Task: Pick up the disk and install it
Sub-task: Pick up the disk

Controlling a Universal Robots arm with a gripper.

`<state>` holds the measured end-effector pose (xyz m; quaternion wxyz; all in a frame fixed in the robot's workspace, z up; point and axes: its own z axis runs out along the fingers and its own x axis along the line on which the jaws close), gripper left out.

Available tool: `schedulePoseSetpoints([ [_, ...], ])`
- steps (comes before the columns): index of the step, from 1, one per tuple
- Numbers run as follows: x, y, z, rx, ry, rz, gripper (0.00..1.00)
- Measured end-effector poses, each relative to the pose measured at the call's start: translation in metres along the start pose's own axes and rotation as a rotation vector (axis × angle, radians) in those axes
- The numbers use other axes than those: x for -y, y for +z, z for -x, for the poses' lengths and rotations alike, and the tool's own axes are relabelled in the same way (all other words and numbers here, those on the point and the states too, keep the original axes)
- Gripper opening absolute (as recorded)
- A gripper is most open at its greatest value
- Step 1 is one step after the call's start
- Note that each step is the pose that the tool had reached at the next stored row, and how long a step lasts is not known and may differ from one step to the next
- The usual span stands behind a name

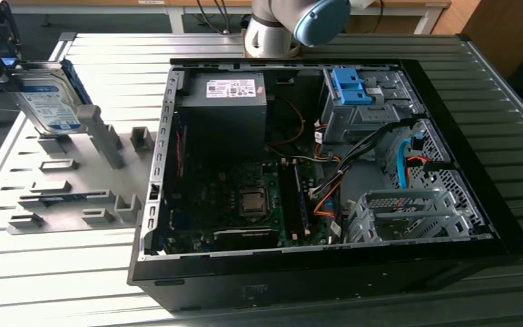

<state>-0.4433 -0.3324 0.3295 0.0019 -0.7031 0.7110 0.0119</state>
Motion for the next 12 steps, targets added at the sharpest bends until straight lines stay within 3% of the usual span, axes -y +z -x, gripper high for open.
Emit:
schedulePoseSetpoints([
  [12,-0.0001,-0.0033,0.0001,0.0,0.0,0.0001,0.37],
])
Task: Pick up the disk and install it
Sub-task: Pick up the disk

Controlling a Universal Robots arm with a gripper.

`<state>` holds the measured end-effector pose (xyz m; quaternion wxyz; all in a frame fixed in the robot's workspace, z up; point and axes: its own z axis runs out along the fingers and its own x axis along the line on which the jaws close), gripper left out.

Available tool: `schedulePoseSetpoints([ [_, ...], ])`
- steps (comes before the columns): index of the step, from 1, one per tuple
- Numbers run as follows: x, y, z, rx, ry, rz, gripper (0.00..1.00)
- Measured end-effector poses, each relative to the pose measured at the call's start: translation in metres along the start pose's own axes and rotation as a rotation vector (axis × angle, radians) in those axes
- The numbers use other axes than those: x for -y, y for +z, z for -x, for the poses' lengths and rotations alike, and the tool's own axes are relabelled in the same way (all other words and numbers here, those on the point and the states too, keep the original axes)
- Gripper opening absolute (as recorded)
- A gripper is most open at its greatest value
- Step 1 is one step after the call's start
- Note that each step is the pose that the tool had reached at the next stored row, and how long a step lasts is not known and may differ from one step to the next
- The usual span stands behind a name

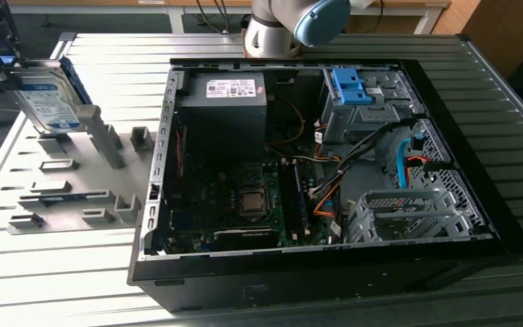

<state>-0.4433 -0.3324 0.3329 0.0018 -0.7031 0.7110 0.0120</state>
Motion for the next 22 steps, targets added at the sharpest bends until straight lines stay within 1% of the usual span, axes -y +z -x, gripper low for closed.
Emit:
schedulePoseSetpoints([
  [8,0.0,-0.0019,0.0001,0.0,0.0,-0.0001,0.37],
  [9,-0.0001,-0.0097,0.0004,0.0001,0.0,-0.0001,0.37],
  [12,-0.0002,-0.011,0.0004,0.0,0.0,0.0,0.37],
  [22,-0.0002,-0.0117,0.0004,0.0,0.0,0.0,0.37],
])
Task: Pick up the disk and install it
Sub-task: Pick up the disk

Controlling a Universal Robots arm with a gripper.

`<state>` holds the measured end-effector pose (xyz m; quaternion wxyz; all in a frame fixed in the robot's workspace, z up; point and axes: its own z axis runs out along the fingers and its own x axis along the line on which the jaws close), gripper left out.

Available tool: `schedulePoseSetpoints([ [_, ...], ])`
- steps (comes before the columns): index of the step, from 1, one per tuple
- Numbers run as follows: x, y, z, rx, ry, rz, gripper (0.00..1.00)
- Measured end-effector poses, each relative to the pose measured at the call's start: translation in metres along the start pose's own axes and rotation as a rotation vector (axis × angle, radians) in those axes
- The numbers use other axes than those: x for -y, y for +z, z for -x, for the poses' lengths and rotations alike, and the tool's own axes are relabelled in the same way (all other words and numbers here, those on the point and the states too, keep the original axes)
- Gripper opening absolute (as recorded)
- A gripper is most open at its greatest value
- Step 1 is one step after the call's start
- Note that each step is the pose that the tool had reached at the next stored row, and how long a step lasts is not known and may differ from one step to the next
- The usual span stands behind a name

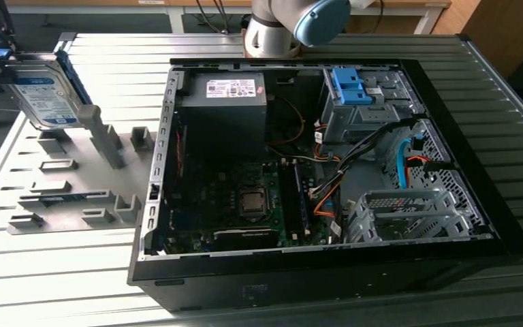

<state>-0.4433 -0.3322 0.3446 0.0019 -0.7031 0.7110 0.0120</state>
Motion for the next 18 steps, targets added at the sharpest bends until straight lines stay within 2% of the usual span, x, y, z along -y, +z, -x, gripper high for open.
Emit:
schedulePoseSetpoints([
  [3,0.0,-0.0035,0.0001,0.0,0.0,-0.0001,0.37],
  [7,-0.0001,-0.0043,0.0001,0.0,0.0,0.0,0.37],
  [9,-0.0001,-0.0096,0.0002,0.0,0.0,0.0,0.37],
  [18,-0.0002,-0.0102,0.0002,0.0,0.0,0.0,0.37],
])
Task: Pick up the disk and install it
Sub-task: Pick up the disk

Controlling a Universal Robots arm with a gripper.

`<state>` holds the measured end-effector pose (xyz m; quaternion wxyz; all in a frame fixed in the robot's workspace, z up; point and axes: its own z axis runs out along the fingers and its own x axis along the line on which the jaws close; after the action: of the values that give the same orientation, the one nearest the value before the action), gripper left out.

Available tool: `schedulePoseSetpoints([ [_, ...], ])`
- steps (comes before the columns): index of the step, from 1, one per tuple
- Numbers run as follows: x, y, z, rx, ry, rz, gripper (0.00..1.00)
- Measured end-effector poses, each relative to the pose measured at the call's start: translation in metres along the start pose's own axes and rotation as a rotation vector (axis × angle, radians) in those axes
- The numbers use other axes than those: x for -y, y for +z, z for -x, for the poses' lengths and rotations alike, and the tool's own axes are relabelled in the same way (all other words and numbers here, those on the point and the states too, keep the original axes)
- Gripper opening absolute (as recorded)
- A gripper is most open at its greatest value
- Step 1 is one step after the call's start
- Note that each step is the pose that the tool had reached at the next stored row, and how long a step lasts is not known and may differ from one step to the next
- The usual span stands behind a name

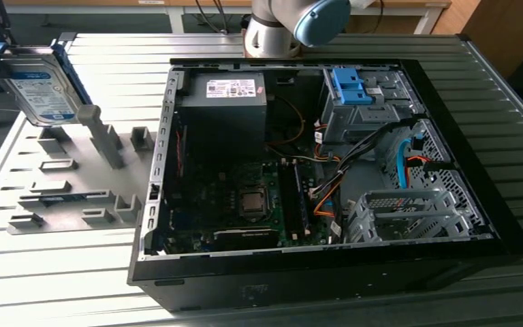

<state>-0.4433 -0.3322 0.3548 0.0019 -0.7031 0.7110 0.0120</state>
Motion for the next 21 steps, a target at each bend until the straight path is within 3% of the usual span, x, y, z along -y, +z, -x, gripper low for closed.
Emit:
schedulePoseSetpoints([
  [2,0.0,-0.0001,0.0,0.0,0.0,0.0,0.37],
  [3,-0.0002,-0.0121,0.0002,0.0,0.0,0.0,0.37],
  [4,-0.0002,-0.0146,0.0003,0.0,0.0,0.0,0.37],
  [18,-0.0002,-0.0174,0.0003,0.0,0.0,0.0,0.37],
  [20,-0.0003,-0.0196,0.0004,0.0,0.0,0.0,0.37],
  [21,-0.0004,-0.0266,0.0005,0.0,0.0,0.0,0.37],
])
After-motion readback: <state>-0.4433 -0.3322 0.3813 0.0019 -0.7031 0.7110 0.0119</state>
